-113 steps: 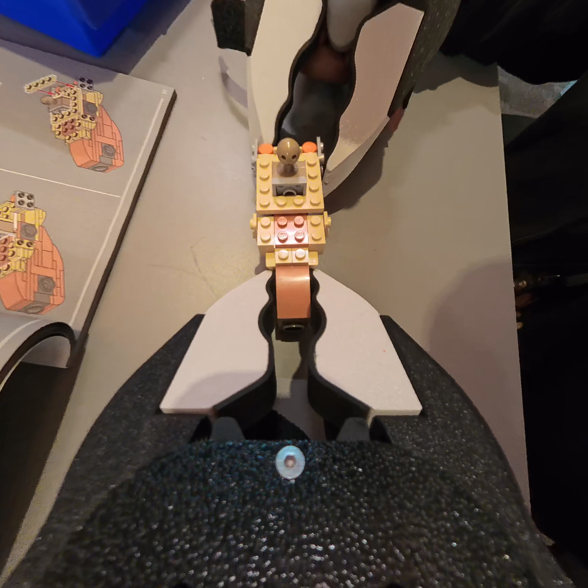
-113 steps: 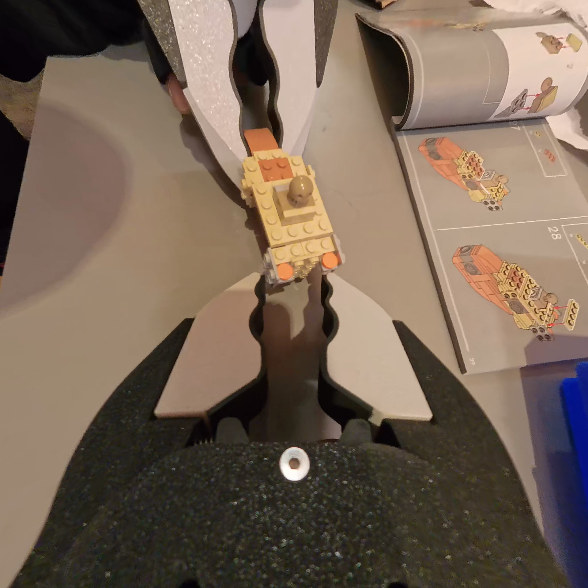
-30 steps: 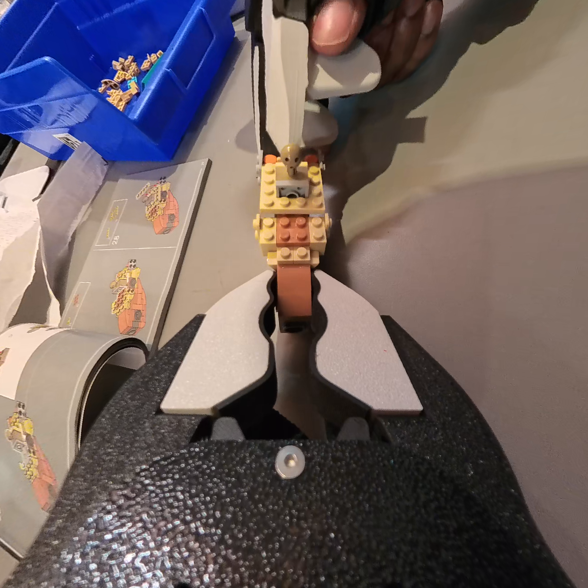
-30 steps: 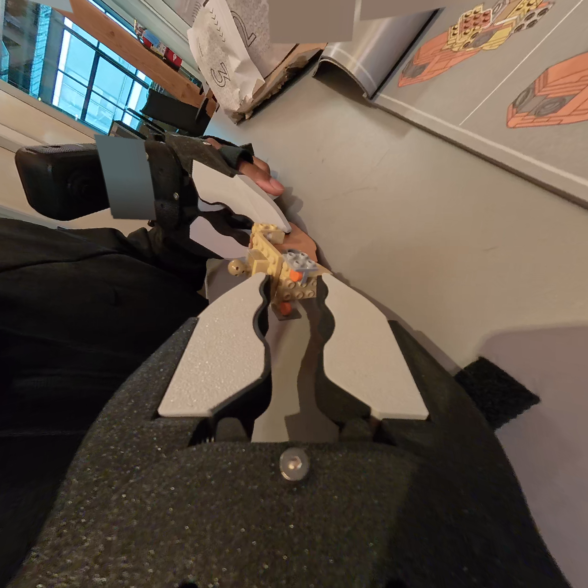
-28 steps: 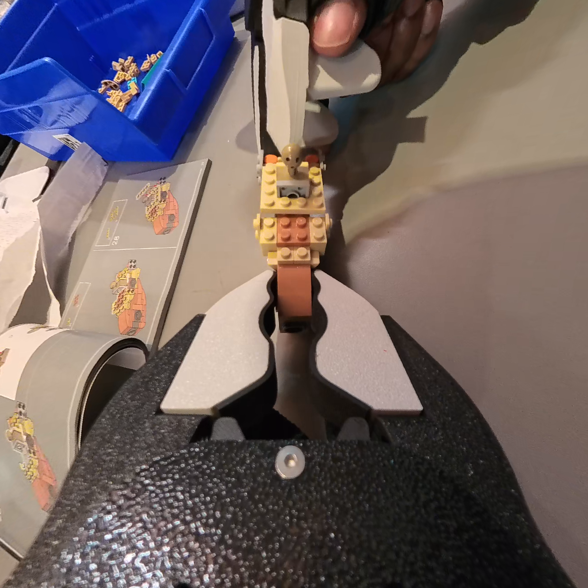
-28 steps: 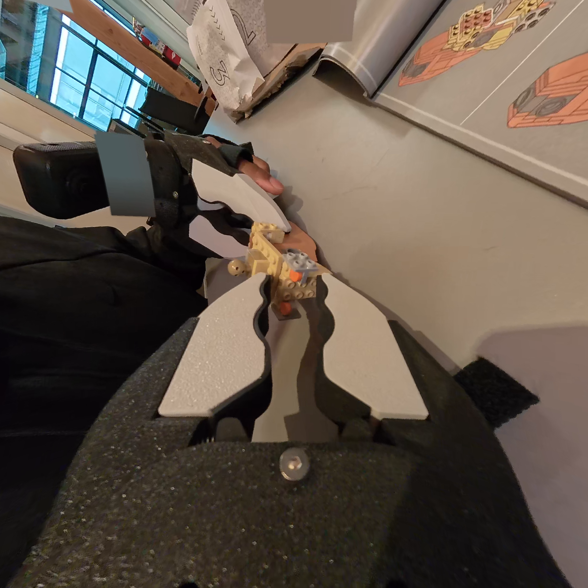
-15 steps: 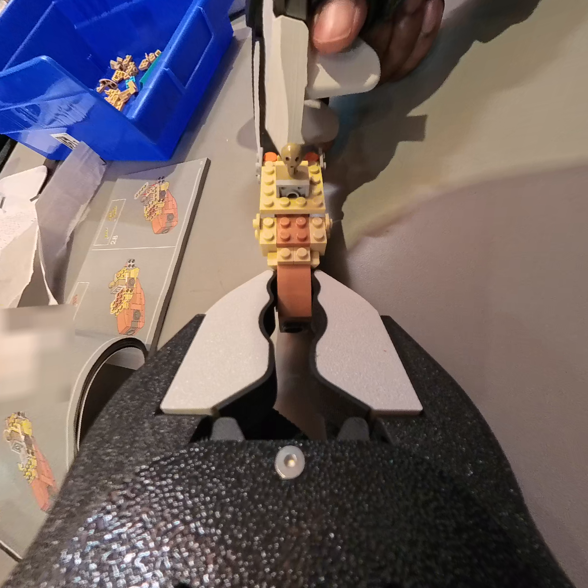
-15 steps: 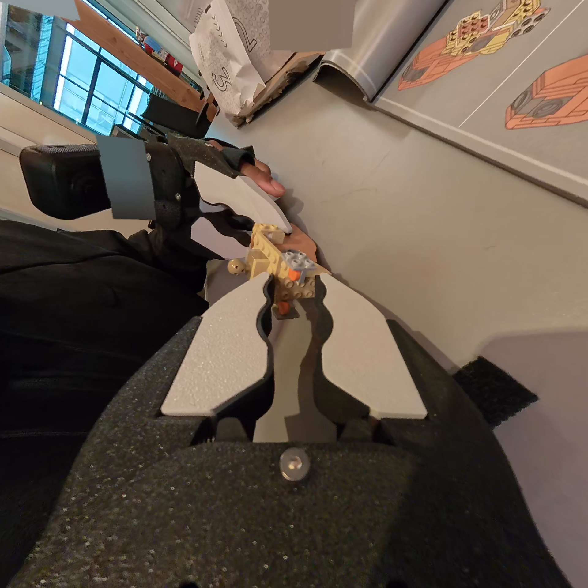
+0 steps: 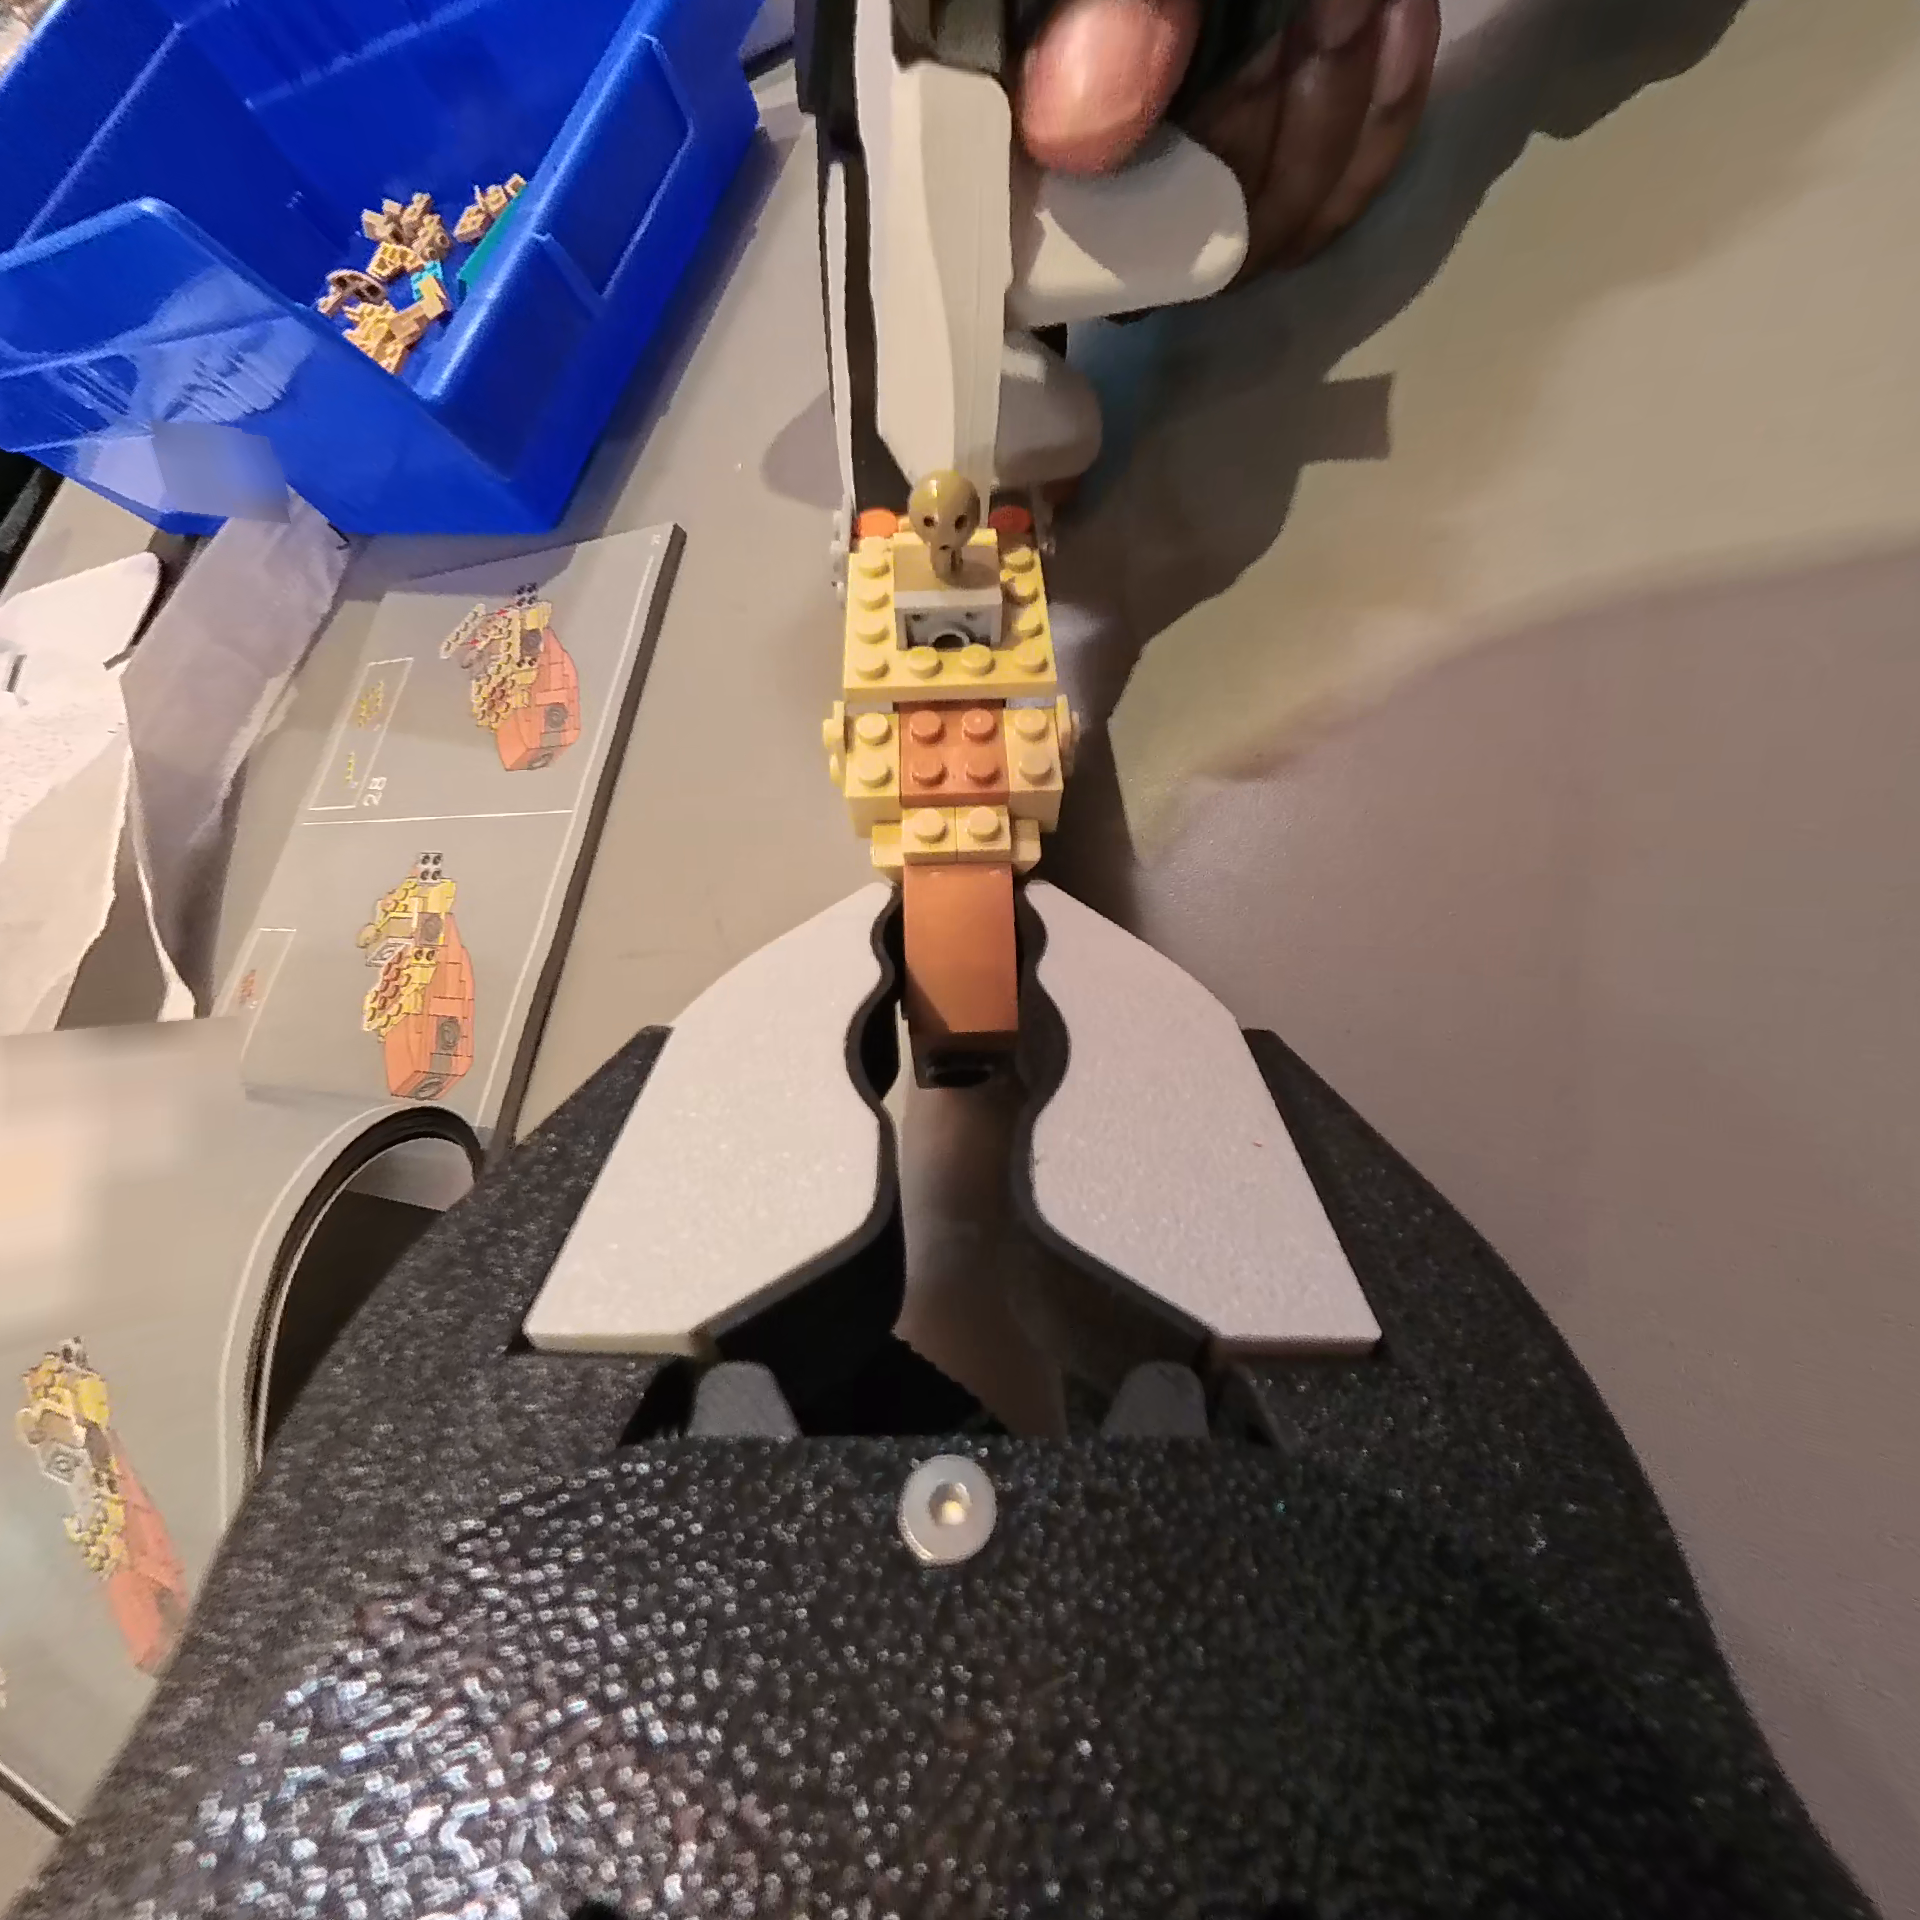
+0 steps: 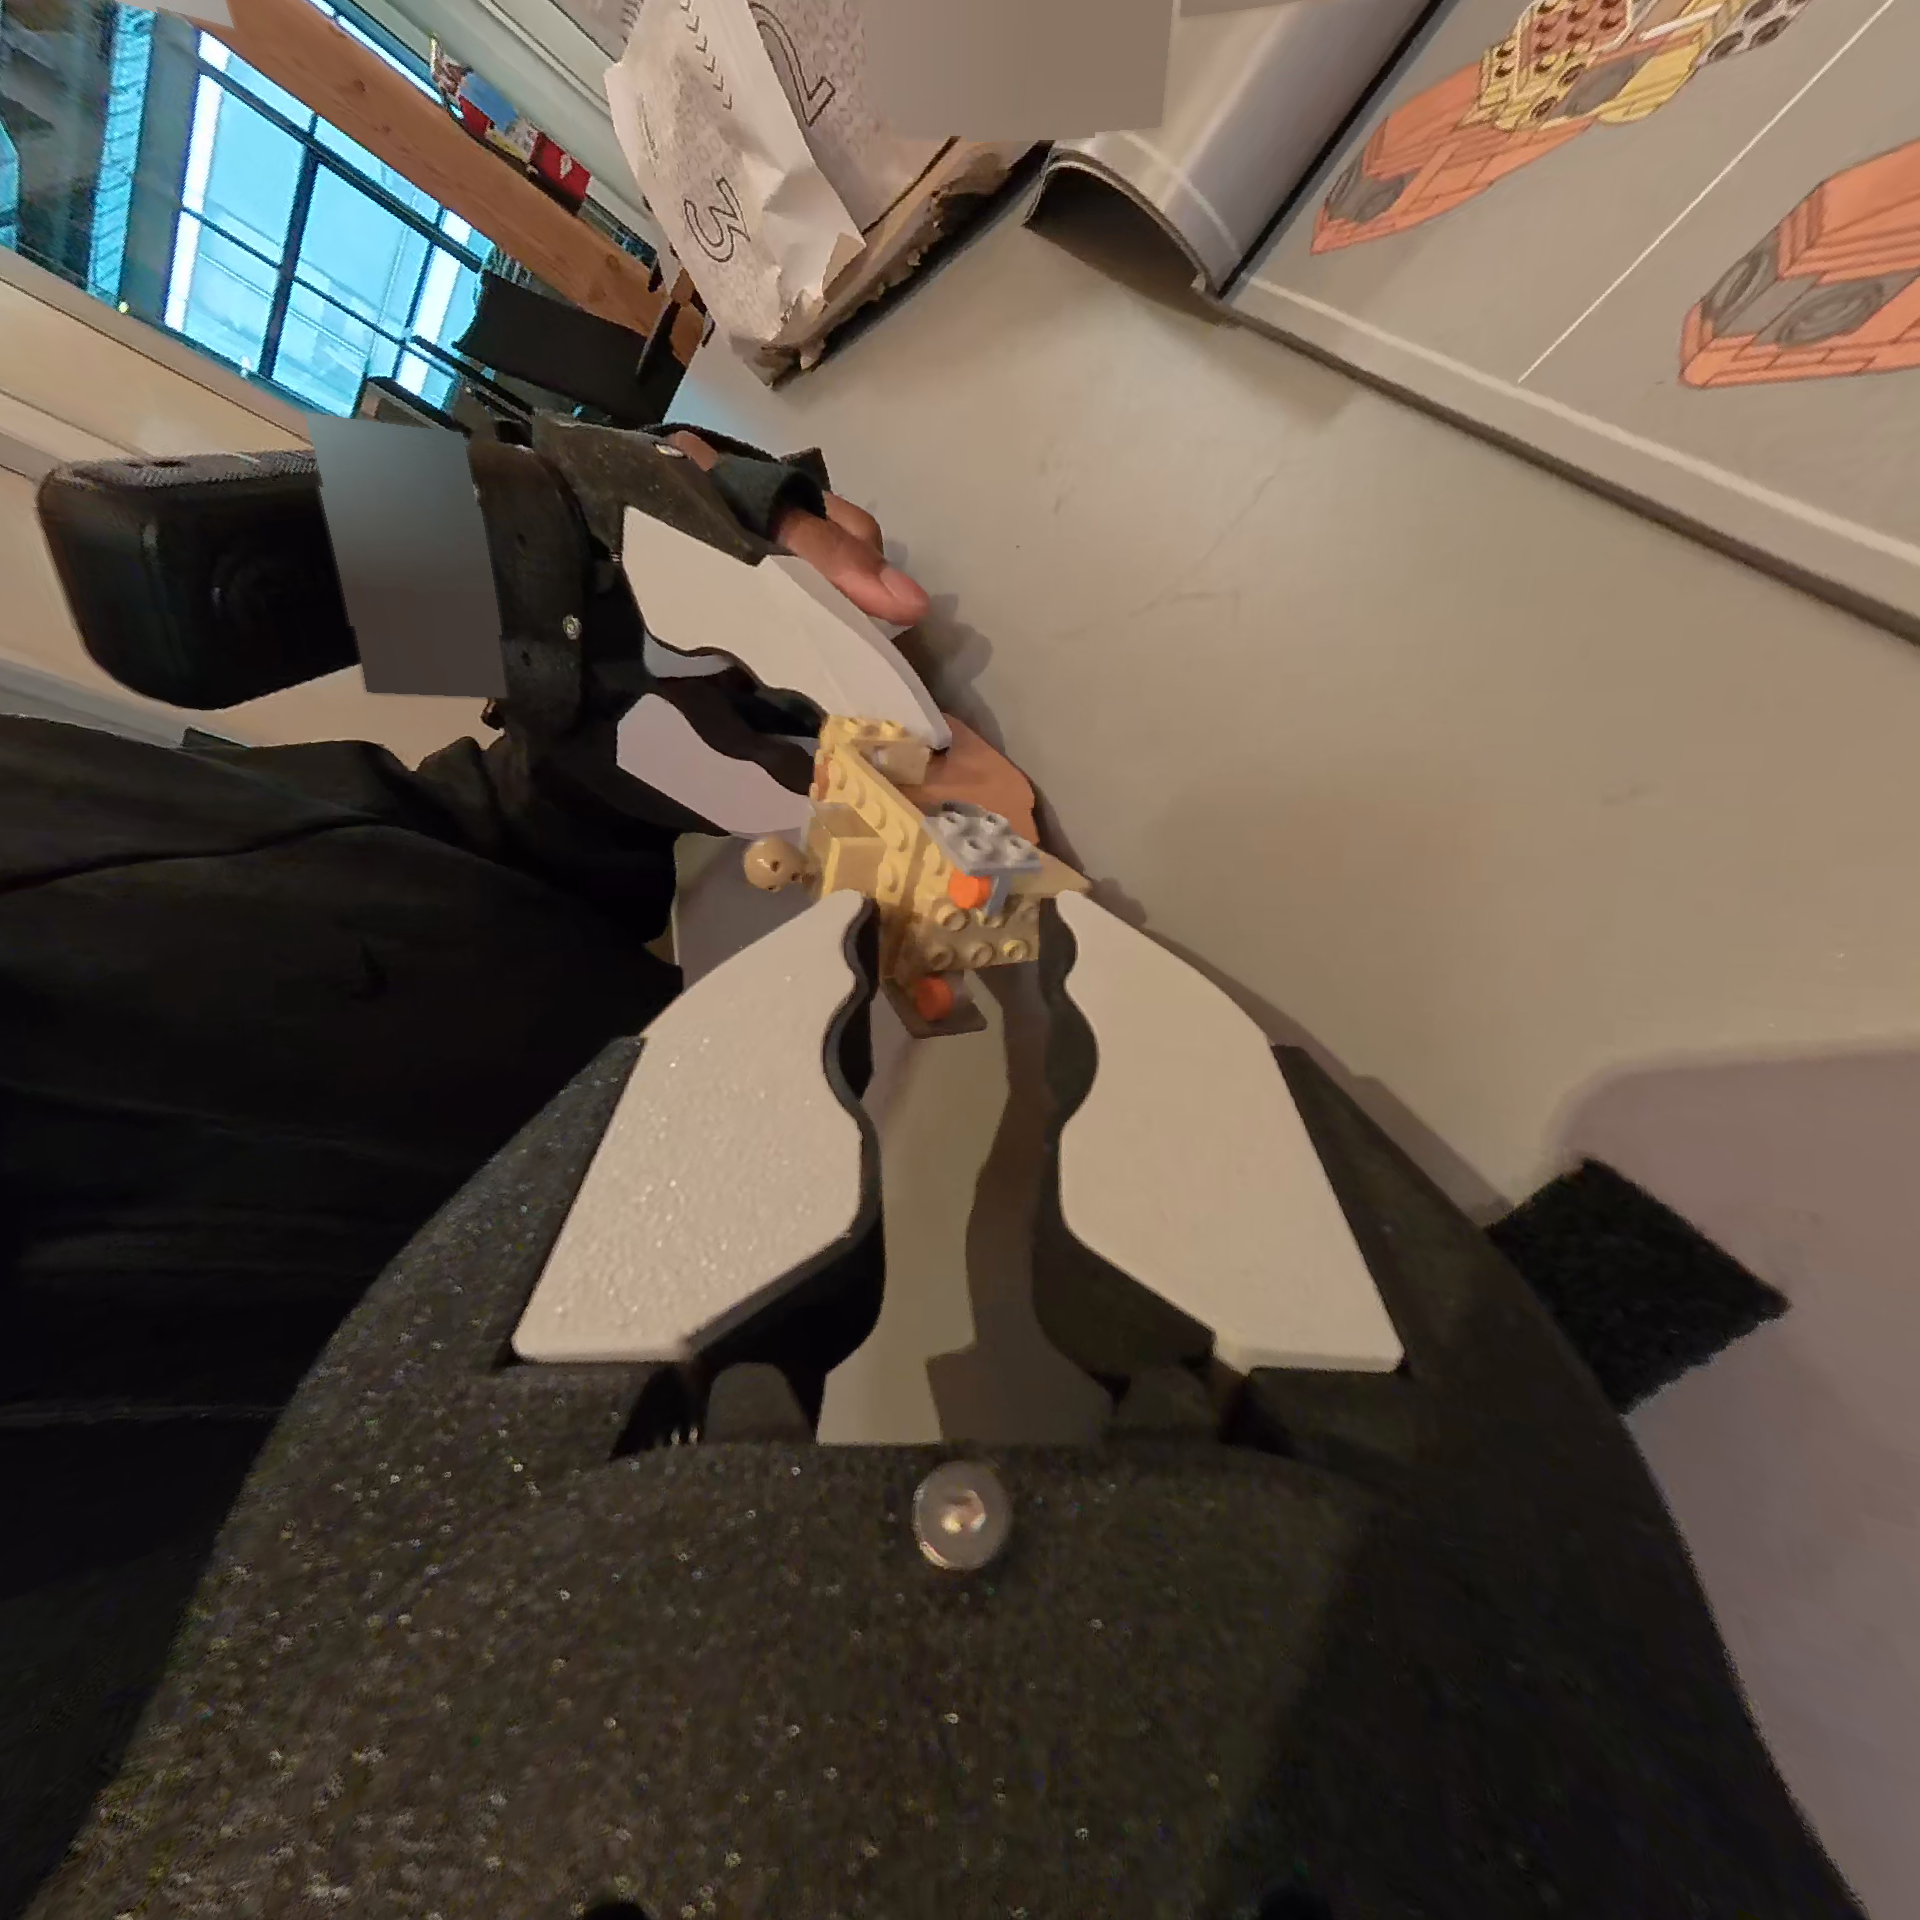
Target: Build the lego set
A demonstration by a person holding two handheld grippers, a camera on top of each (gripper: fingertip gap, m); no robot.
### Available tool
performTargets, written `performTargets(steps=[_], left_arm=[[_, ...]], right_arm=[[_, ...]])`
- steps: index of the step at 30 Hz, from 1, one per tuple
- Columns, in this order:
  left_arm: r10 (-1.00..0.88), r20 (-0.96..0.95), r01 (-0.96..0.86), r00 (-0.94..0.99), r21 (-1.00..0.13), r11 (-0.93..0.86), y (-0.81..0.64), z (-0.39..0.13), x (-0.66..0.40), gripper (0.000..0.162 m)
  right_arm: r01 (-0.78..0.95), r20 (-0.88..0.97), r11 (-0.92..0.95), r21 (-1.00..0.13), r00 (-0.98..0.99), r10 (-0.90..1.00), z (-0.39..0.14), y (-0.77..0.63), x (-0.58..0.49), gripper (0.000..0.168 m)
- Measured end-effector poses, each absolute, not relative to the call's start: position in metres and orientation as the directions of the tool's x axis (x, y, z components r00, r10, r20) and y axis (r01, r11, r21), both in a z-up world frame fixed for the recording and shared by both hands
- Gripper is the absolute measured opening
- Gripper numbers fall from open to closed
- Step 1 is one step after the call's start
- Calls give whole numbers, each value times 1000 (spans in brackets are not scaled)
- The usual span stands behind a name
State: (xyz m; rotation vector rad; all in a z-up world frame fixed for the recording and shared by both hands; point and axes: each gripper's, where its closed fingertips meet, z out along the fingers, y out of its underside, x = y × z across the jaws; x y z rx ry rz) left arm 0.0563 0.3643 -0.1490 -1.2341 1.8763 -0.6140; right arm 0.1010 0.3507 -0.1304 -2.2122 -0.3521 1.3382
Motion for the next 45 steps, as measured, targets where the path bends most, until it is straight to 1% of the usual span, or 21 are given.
performTargets(steps=[10,11,14,16,17,19,20,21,23,26,29,35,39,45], left_arm=[[-907,-352,-528,-232,-737,422,362,-150,55,19],[-908,-344,-531,-240,-736,419,361,-151,54,20],[-927,-299,-564,-226,-736,375,365,-153,46,33],[-954,-219,-569,-207,-766,299,366,-150,39,41],[-970,-156,-560,-185,-795,234,366,-146,38,43],[-990,27,-519,-136,-853,48,363,-133,38,44],[-985,128,-499,-116,-865,-54,361,-127,40,46],[-970,220,-484,-105,-863,-144,358,-123,43,47],[-944,318,-489,-88,-839,-238,354,-122,49,48],[-933,355,-538,-63,-799,-268,354,-129,57,56],[-906,415,-590,-84,-754,-290,348,-134,61,63],[-861,500,-646,-97,-689,-327,345,-138,63,58],[-855,510,-654,-91,-678,-335,345,-139,64,55],[-863,496,-660,-93,-680,-320,344,-140,64,55]], right_arm=[[-39,-710,-803,-595,494,502,-129,349,100,28],[-41,-706,-798,-601,495,506,-128,349,100,29],[-58,-696,-785,-616,506,509,-126,350,102,28],[-55,-678,-771,-634,518,521,-125,350,102,28],[-47,-663,-760,-648,526,533,-124,350,102,28],[-23,-628,-736,-677,540,561,-124,348,101,28],[-10,-614,-728,-686,545,571,-124,347,100,28],[1,-602,-721,-693,550,579,-124,346,99,28],[19,-584,-710,-704,553,594,-124,345,98,28],[51,-552,-690,-722,559,619,-124,343,96,28],[89,-502,-657,-749,572,649,-125,342,94,28],[135,-443,-621,-772,587,678,-126,340,90,28],[134,-440,-615,-777,583,683,-125,339,90,28],[150,-431,-613,-775,585,687,-127,338,89,28]])
